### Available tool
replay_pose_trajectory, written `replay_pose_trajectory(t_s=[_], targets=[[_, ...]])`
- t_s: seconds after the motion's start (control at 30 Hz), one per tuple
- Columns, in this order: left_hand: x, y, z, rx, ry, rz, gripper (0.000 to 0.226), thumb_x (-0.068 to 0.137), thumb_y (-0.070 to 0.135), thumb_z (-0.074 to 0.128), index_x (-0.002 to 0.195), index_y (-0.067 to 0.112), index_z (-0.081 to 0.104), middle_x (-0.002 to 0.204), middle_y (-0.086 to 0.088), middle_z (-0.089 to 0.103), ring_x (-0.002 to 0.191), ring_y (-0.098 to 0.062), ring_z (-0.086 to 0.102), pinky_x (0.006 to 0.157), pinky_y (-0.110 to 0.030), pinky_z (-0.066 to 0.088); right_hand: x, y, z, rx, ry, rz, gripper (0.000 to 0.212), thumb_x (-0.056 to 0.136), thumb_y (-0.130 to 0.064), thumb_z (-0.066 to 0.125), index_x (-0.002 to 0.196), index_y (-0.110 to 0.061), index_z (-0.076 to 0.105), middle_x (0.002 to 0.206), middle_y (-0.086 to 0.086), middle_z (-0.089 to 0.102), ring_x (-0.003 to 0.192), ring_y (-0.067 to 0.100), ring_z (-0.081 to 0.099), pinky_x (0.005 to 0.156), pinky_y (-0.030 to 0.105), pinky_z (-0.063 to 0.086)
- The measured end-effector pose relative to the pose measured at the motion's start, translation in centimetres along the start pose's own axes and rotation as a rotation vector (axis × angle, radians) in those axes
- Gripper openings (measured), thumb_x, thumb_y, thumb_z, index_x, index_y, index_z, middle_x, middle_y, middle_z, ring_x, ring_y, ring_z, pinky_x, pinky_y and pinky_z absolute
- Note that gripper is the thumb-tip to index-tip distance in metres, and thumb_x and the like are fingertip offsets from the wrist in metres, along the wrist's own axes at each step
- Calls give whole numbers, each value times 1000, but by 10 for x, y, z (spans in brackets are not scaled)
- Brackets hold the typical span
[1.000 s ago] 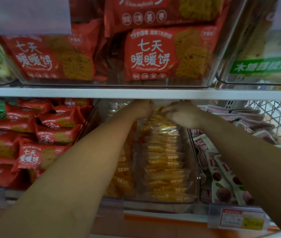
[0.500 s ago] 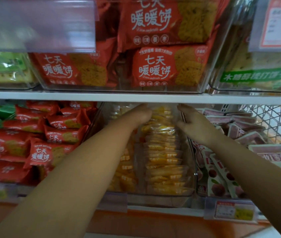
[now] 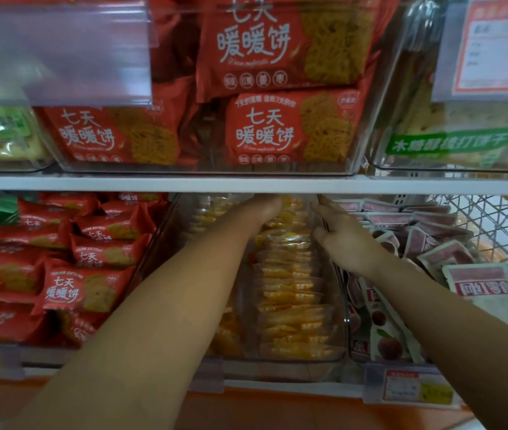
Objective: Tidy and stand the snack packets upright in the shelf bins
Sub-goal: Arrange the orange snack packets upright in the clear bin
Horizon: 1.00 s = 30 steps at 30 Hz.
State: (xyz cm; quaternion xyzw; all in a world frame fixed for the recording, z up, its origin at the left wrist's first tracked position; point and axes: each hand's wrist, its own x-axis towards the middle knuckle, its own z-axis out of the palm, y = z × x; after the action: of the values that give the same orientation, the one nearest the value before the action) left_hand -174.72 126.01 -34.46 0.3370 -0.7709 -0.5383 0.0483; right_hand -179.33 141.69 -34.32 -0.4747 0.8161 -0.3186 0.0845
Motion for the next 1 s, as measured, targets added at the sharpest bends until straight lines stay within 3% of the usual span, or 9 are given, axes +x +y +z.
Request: replay_pose_trajectory(t_s=[0.1,0.27,0.37,0.43,0.53,0.6,0.7,0.8,1.0], targets=[[-18,5,-5,-151,-48,23,39,100,38,40,119,9,57,122,-11,60,111,-28,57,101,-42,44,-1,-1,-3,-30,-38,17,49,97,-6,39,145,-9,29,156,6,16,144,15,11,89,1,11],[-58,-8,-25,-402,71,122,20,98,27,46,100,15,62,105,-7,64,99,-21,57,88,-30,43,-3,-4,-3,-41,-22,18,45,98,-7,38,142,-6,33,154,9,21,145,17,10,95,4,11],[-74,-23,-31,-488,109,36,32,100,21,41,129,11,52,126,-3,55,116,-14,48,94,-27,33,-5,-7,-1,-36,-10,26,42,99,-7,37,140,-1,35,155,11,19,144,19,12,91,1,11],[-79,-33,-31,-483,113,-10,37,99,16,43,135,10,47,129,-2,53,121,-15,46,97,-28,33,-6,-9,-1,-37,5,35,40,99,-7,37,138,0,39,155,11,19,142,22,20,91,3,15],[-82,-35,-25,-294,141,-24,38,92,4,44,129,1,51,109,-15,60,94,-21,55,82,-28,40,-8,-13,-2,-49,18,40,40,99,-7,36,138,-1,39,155,13,17,140,24,26,94,9,20],[-80,-31,-22,-99,155,-5,32,89,1,42,117,-7,55,105,-28,60,77,-24,53,68,-26,37,-8,-13,-2,-54,28,27,40,98,-6,36,137,0,40,154,14,20,139,26,28,91,9,23],[-75,-25,-21,244,132,1,27,88,4,43,109,0,60,109,-24,62,86,-31,59,62,-26,41,-8,-11,-3,-54,10,7,40,98,-5,36,138,1,39,152,16,25,141,25,24,95,10,20],[-66,-23,-19,463,145,-12,33,92,6,43,122,2,55,120,-15,59,105,-30,58,76,-27,44,-6,-7,-2,-44,-18,20,42,99,-8,35,141,-3,34,154,12,20,145,20,11,101,11,13],[-53,-29,-16,452,257,7,37,94,20,52,129,7,53,129,-13,57,116,-27,55,91,-29,43,-3,1,2,-22,6,24,42,99,-10,36,141,-7,36,154,11,20,145,18,11,100,10,13]])
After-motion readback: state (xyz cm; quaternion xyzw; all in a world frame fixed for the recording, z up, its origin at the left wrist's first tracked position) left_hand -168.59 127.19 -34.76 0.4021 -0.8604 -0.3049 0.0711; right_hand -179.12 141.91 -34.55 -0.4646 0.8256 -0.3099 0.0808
